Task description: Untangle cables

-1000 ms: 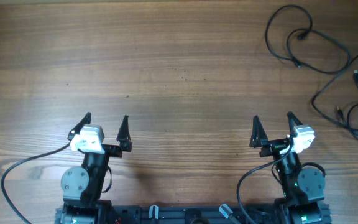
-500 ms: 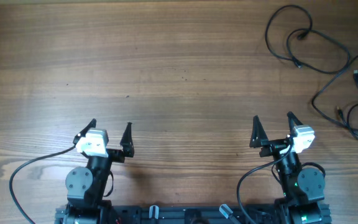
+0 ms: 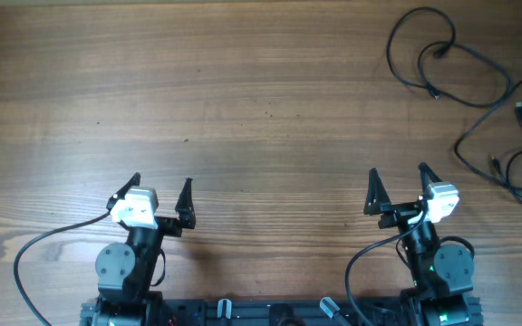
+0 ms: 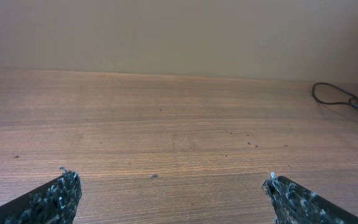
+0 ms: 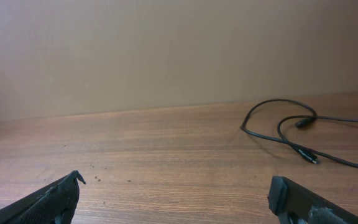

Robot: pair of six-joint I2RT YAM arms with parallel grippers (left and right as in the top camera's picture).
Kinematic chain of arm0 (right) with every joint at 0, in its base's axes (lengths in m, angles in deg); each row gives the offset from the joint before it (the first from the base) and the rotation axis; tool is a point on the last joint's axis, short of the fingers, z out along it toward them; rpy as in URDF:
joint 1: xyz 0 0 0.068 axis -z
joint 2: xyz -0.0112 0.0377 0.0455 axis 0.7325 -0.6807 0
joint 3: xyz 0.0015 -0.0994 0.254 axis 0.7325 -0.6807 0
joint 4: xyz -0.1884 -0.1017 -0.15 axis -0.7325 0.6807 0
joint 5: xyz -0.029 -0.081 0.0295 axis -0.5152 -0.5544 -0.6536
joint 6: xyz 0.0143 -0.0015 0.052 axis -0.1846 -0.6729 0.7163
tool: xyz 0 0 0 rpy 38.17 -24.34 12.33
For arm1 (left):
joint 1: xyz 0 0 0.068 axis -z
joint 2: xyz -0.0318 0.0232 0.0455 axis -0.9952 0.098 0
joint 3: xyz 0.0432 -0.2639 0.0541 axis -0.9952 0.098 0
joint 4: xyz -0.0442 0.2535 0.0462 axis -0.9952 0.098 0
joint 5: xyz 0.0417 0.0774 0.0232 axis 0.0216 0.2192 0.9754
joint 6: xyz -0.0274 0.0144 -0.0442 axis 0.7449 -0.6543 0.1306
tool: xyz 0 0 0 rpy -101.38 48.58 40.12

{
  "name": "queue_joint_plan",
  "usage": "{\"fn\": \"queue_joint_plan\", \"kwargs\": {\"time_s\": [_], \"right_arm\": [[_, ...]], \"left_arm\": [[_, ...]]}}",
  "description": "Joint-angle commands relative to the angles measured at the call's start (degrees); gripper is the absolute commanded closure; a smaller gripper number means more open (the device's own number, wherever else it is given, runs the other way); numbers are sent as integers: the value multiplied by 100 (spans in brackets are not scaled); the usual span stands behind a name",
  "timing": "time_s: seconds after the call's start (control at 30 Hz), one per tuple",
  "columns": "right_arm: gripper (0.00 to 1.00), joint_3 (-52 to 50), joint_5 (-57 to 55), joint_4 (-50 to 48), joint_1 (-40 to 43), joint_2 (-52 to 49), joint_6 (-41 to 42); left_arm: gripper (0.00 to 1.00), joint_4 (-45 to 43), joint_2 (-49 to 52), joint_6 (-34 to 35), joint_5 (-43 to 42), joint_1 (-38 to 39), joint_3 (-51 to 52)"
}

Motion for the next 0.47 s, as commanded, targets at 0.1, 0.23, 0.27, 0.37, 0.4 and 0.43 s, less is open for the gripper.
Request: {"fn": "queue_joint_plan", "kwargs": {"time_s": [0.1,0.23,0.27,0.37,0.4,0.43], "right_arm": [[0,-7,-96,-26,-22,50,-26],[0,-7,-96,-26,-22,50,-24],[0,-7,-96,-26,-22,50,-22],[0,-7,-96,-26,-22,50,-24],[0,-7,-96,-26,-22,50,-24],[0,-7,-96,-26,-22,50,-24]], "left_arm": [[0,-15,-59,-109,-68,-26,37],[0,-15,-59,-109,-66,-26,37],[0,-15,-59,-109,-68,-26,37],[0,-15,-59,-109,-68,-26,37],[0,-15,-59,-109,-68,-26,37],[0,-15,-59,-109,-68,-26,37]]}}
